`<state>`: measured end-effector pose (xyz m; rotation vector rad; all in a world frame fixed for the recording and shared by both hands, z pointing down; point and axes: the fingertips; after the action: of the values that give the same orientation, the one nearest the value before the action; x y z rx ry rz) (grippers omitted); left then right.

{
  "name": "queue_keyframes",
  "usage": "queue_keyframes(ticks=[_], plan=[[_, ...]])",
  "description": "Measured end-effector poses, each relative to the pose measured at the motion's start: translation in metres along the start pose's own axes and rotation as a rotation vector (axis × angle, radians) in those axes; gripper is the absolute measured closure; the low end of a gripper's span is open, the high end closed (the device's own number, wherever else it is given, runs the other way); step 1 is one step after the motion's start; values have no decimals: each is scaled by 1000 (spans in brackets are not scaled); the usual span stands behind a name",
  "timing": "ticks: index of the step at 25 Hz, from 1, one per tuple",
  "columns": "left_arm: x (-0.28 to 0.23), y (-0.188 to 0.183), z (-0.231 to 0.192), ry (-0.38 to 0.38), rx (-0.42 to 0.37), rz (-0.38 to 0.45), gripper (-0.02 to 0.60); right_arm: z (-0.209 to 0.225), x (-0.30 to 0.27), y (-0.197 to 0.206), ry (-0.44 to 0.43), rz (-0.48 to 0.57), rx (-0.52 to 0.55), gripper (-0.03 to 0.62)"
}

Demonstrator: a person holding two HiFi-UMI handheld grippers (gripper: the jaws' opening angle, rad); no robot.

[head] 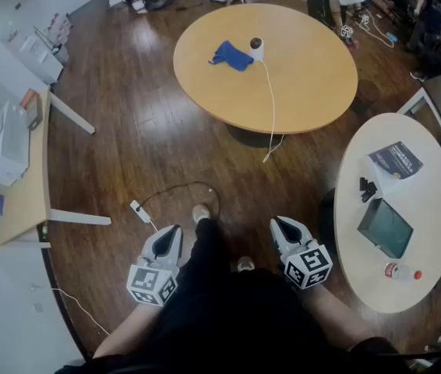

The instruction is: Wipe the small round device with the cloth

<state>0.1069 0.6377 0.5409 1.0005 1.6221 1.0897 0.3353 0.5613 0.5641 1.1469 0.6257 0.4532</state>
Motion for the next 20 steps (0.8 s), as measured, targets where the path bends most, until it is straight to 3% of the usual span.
queue_keyframes(ticks=[9,12,17,20], plan=[[-95,-50,-101,66,14,64,578,0,-109,-38,10,-8,79,592],[-120,-61,-150,45,6,74,578,-3,-165,-54,12,-1,91,592],[-133,-83,-209,50,-18,77,578,-32,-240,-80,-75,-1,120,592],[-148,-82,-243,46,-20,44,578,-34,-278,-81,-81,-10,94,592]])
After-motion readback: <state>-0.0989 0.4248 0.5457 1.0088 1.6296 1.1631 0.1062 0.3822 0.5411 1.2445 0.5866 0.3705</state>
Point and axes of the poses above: the fingertips, and each gripper's own axes: x backward along the fingers, z to its right, y out of its underside, and after that the axes turned 8 degrees about z, right-handed
